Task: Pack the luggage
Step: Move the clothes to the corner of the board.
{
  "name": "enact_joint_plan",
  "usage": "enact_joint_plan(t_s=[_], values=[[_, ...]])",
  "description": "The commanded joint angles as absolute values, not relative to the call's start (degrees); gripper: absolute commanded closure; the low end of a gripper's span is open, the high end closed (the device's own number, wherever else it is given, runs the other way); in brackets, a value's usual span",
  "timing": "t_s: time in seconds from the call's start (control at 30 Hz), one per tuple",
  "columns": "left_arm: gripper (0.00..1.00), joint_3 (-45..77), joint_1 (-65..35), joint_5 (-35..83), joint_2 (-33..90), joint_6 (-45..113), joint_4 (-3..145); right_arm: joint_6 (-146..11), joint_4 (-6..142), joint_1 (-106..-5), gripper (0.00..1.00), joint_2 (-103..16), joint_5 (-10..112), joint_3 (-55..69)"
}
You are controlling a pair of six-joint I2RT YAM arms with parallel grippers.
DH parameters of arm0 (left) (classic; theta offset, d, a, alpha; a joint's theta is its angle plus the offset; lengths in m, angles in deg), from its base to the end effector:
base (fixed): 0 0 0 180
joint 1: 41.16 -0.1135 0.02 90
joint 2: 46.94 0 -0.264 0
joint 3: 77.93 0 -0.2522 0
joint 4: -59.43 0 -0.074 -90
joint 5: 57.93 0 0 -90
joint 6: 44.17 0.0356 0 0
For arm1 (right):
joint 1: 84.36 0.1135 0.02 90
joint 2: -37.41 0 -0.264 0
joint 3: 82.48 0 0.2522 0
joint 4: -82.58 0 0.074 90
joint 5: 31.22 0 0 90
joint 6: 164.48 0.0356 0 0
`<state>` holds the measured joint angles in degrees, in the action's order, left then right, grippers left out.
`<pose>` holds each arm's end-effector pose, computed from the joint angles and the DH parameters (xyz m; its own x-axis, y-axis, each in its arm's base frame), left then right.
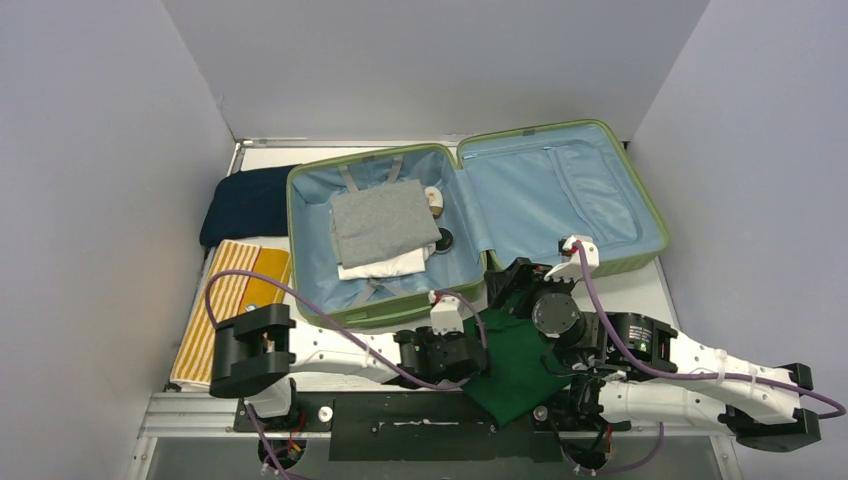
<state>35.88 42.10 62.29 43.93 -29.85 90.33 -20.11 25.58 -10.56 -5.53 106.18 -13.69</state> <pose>0.0545 -0.3081 0.1857 -0.8231 -0.1694 -0.5421 0.1102 0.8887 -0.4450 0.0636 0.1249 0.3526 -0.4695 0.3558 -0.8080 -0.1590 0.8662 0.4738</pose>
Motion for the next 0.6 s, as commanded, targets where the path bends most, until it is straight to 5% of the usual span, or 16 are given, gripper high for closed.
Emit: enact_joint_plan(t_s=[0.0,0.3,0.4,0.57], values=[[0.04,32.1,41.9,56.4,49.2,-34.9,85.4,-22.1,28.9,-10.7,0.21,-4.2,107.1,-13.1],[0.32,30.0,38.8,50.2,57.1,-26.0,82.4,-21.1,30.2,-10.7,0.21,-1.4,105.2,-16.0],[0.52,24.7,39.1,49.4,61.9,-20.5,87.3,-20.3,29.7,-10.6,0.21,-1.1,105.0,-16.5],[1.00,20.3,39.8,52.1,65.4,-16.5,95.0,-19.0,28.5,-10.6,0.21,0.0,104.9,-17.1]])
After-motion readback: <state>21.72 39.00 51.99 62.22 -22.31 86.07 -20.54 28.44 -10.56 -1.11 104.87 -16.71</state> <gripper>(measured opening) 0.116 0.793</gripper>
